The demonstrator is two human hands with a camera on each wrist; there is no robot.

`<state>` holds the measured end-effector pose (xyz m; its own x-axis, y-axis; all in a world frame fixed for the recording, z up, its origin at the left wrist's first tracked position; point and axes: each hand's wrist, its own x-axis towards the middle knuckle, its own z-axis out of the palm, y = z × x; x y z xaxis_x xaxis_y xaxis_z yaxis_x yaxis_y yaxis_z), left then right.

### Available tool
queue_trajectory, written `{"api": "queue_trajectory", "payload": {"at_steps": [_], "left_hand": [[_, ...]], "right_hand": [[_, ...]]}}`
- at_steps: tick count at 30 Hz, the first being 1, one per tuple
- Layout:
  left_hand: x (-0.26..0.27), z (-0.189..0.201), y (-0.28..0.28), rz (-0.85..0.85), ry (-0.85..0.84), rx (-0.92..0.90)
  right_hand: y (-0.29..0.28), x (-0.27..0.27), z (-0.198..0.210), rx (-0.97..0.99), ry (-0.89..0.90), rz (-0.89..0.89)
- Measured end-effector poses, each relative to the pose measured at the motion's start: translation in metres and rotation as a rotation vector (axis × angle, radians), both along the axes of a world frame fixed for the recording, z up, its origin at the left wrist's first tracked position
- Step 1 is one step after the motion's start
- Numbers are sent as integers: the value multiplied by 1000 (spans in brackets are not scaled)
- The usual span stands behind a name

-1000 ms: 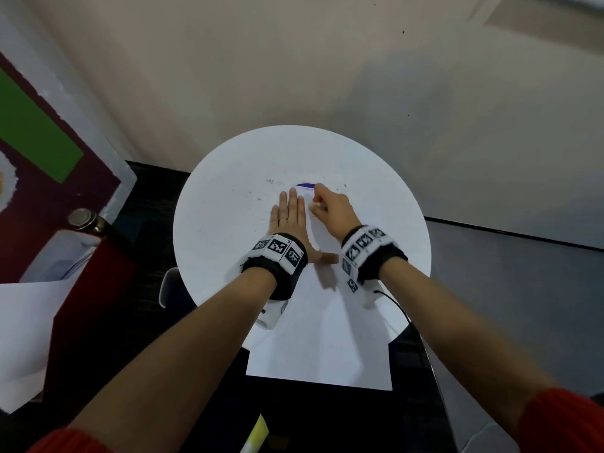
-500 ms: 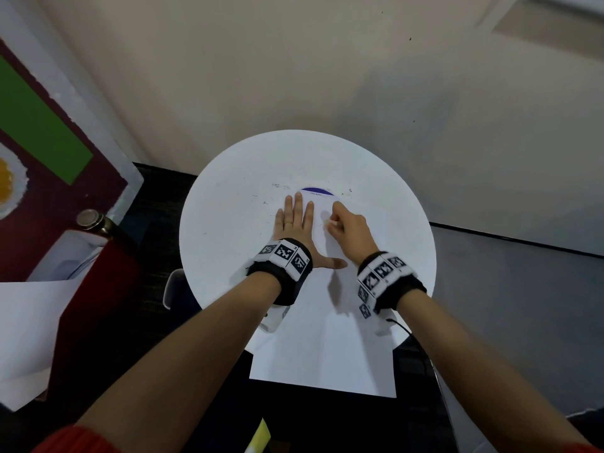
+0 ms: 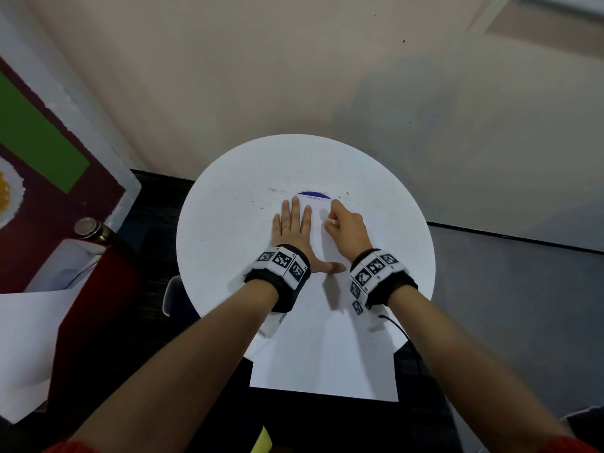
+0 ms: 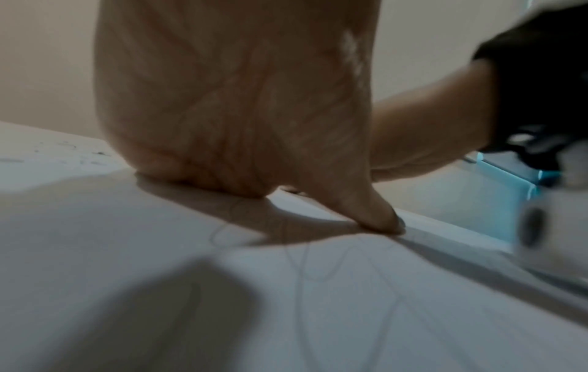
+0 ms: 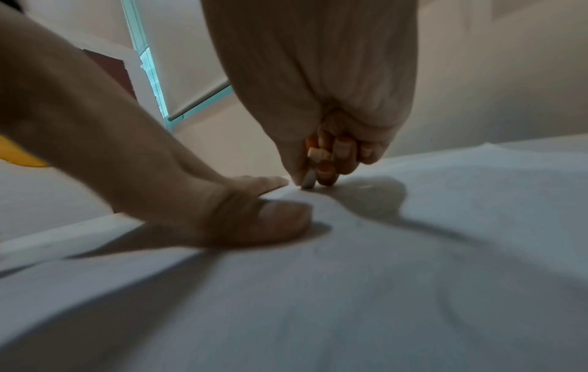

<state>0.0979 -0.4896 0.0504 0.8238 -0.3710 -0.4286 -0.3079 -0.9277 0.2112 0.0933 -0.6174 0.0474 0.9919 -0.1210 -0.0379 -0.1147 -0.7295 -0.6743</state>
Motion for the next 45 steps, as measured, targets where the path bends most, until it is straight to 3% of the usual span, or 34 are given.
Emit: {"api": "queue_trajectory", "payload": {"at_steps": [4, 11, 17, 21, 26, 30, 36, 40, 43, 45], "left_hand": [[0, 3, 0, -2, -5, 15], [0, -2, -1, 4, 5, -7], [1, 1, 0, 6, 13, 16], [1, 0, -2, 30, -11, 24], [-1, 2, -1, 25, -3, 46], [-1, 4, -4, 41, -11, 63], [-2, 5, -2, 32, -29, 64], [-1, 3, -4, 42, -34, 71], [0, -1, 0, 35, 13, 2], [0, -1, 0, 37, 27, -36]], "right_hand": [[4, 24, 8, -11, 1, -58], [-5, -2, -5, 23, 24, -19], [-1, 24, -1, 17, 14, -149], [15, 16, -1, 31, 12, -57], [7, 25, 5, -90, 19, -138], [31, 20, 5, -11, 33, -21], [25, 24, 11, -132, 31, -104], [30, 19, 13, -77, 81, -40], [-4, 19, 8, 15, 30, -244], [-24, 8, 1, 202, -22, -431]]}}
